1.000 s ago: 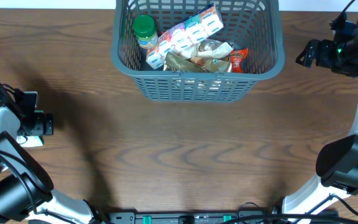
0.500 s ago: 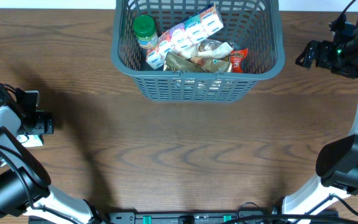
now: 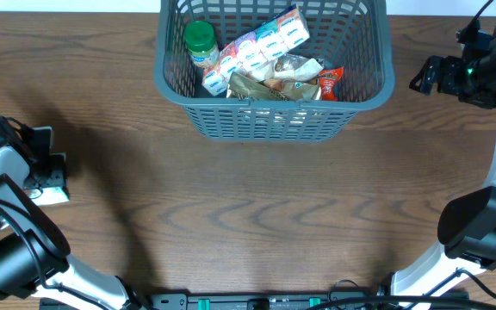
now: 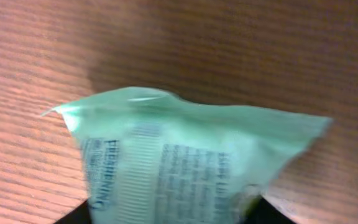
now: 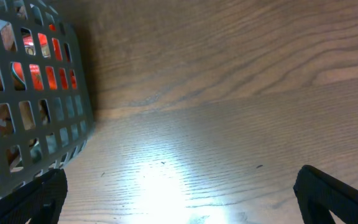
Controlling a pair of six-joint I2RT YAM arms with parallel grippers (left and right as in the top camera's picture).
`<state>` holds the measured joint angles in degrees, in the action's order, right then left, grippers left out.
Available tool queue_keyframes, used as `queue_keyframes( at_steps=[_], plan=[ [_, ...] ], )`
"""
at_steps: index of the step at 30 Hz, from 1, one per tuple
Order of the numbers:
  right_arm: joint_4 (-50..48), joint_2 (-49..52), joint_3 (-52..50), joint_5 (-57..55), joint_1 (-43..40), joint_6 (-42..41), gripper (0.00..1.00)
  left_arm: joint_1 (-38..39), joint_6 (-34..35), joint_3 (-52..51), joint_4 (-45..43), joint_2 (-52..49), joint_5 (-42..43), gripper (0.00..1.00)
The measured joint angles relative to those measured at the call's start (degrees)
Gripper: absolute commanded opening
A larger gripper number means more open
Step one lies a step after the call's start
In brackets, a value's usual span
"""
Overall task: Pack container
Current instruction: 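Carry the mint-green packet into the basket and open the left gripper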
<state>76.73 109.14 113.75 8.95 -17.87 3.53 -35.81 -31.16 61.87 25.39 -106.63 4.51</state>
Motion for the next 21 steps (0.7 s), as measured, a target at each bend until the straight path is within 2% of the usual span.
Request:
queue_keyframes(
  at_steps=[2, 4, 7, 12, 15, 21],
  plan=[
    [0.15, 0.00, 0.00, 0.00, 0.00, 0.00, 0.99, 0.31, 0.94, 0.00, 0.09, 0.00, -0.26, 0.21],
    [0.28, 0.00, 0.00, -0.02, 0.00, 0.00, 0.99, 0.74, 2.16, 0.00, 0.17, 0.28, -0.72, 0.19],
    [0.66, 0.00, 0.00, 0.00, 0.00, 0.00, 0.99, 2.01, 4.39, 0.00, 0.33, 1.01, -1.05, 0.09],
    [0.66, 0.00, 0.00, 0.00, 0.00, -0.17, 0.99, 5.75, 7.21, 0.11, 3.56, 4.15, -0.92, 0.06],
    [0.66, 0.00, 0.00, 0.00, 0.00, -0.37, 0.99, 8.35, 10.47, 2.51, 9.01, 8.00, -0.81, 0.05],
    [0.70, 0.00, 0.00, 0.00, 0.00, -0.39, 0.99, 17.14, 16.06, 22.49, 25.55, 13.94, -0.90, 0.05]
  ],
)
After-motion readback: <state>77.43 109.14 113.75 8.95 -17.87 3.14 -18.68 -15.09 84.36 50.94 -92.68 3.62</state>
